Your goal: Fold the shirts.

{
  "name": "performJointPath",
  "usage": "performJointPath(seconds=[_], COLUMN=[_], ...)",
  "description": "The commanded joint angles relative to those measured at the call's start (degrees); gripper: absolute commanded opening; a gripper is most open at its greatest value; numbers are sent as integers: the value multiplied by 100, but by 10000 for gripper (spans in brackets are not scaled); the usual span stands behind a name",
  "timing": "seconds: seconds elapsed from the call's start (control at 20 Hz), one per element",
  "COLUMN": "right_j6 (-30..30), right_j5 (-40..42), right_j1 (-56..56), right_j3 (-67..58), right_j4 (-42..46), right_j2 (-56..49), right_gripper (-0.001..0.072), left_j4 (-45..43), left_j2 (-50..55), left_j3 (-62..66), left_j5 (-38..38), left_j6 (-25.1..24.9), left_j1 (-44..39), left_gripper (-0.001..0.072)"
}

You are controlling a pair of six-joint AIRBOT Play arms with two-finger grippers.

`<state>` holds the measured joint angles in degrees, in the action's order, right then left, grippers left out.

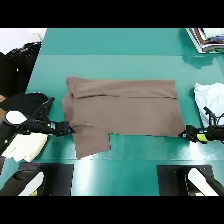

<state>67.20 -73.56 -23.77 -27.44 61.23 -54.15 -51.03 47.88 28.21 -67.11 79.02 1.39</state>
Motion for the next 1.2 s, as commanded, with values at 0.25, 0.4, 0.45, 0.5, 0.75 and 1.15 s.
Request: performJointPath(seconds=[0.25,0.4,0.45,0.5,0.75,1.15], right_j6=[391,483,483,483,640,828], right_j5=[-868,-695,-577,-437,61,140], right_j1=[133,592,826,1075,1880,2039], right_j3=[-535,-1327,-1569,-1792,-3134,-5178], right_j4=[-105,-107,-109,-103,-118,-122], right_j2=[1655,1200,883,564,-1276,-3353], right_gripper=[13,12,12,13,13,13], left_j4=[-669,-737,-739,-769,-1488,-1718], left_j2=[-1641,-1226,-896,-546,1423,3018], left_j3=[579,1333,1572,1784,3038,4000], left_j5=[-339,151,297,424,1217,2326], left_j6=[1423,1296,1069,863,756,822], left_j1=[-817,-817,-817,-817,-800,-800], left_gripper=[34,34,34,34,35,36])
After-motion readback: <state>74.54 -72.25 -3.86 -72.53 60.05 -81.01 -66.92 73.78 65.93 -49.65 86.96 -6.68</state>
